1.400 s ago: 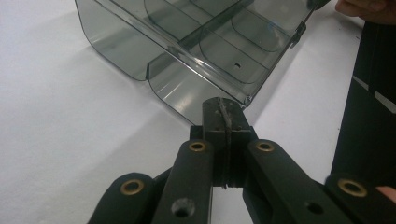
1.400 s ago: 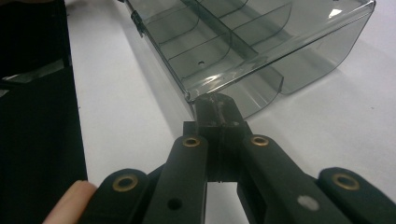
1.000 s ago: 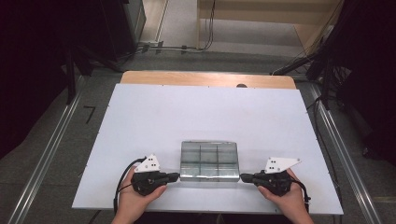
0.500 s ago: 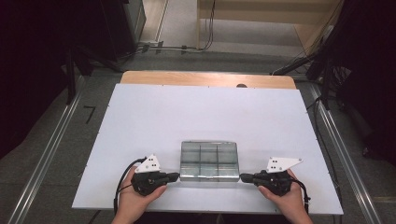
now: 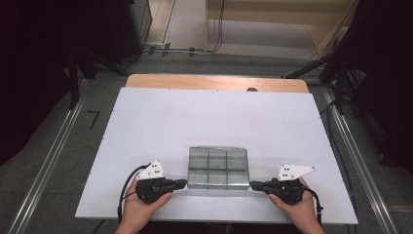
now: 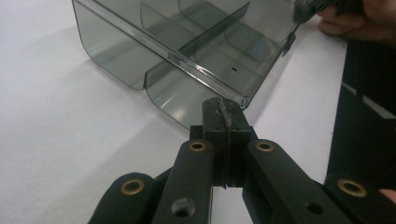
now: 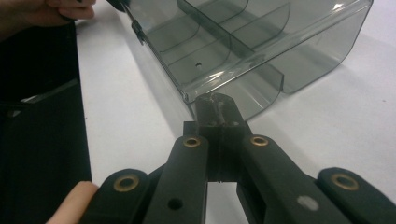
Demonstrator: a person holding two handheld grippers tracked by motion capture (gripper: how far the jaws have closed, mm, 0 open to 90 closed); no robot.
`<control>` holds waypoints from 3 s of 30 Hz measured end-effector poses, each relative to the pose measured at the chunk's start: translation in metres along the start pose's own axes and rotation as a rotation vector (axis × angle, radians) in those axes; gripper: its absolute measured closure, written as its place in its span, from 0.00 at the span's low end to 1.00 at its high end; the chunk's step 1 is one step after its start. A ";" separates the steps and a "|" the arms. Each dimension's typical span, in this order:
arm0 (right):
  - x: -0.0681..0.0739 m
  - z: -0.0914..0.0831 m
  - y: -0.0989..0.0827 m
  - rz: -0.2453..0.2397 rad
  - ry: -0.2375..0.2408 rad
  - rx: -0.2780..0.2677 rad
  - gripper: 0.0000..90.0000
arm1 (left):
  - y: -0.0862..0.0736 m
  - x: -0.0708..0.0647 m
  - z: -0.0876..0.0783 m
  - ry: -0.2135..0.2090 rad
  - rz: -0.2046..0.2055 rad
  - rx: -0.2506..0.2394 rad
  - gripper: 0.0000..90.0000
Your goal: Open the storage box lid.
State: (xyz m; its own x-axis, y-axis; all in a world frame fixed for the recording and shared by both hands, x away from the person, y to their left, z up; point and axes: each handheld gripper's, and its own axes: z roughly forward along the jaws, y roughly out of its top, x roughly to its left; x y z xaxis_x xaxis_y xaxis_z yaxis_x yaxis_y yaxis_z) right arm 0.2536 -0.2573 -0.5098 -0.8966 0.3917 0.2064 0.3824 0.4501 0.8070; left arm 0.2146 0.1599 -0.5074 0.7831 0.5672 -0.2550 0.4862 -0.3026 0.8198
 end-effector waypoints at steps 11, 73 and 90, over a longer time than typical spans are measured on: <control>0.005 -0.002 0.005 -0.036 0.025 -0.045 0.98 | 0.002 -0.001 -0.002 0.000 0.004 -0.031 1.00; 0.011 -0.008 0.068 -0.007 -0.196 -0.206 0.98 | 0.057 0.022 0.009 0.099 -0.027 -0.273 0.00; 0.009 -0.011 0.083 -0.012 -0.239 -0.236 0.98 | 0.072 0.036 0.027 0.082 -0.056 -0.284 0.13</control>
State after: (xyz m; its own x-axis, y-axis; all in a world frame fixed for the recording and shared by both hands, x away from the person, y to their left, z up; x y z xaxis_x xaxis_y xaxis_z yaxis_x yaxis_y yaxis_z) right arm 0.2745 -0.2253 -0.4346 -0.8122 0.5774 0.0827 0.2847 0.2687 0.9202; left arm 0.2881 0.1377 -0.4710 0.7189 0.6401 -0.2710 0.3906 -0.0496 0.9192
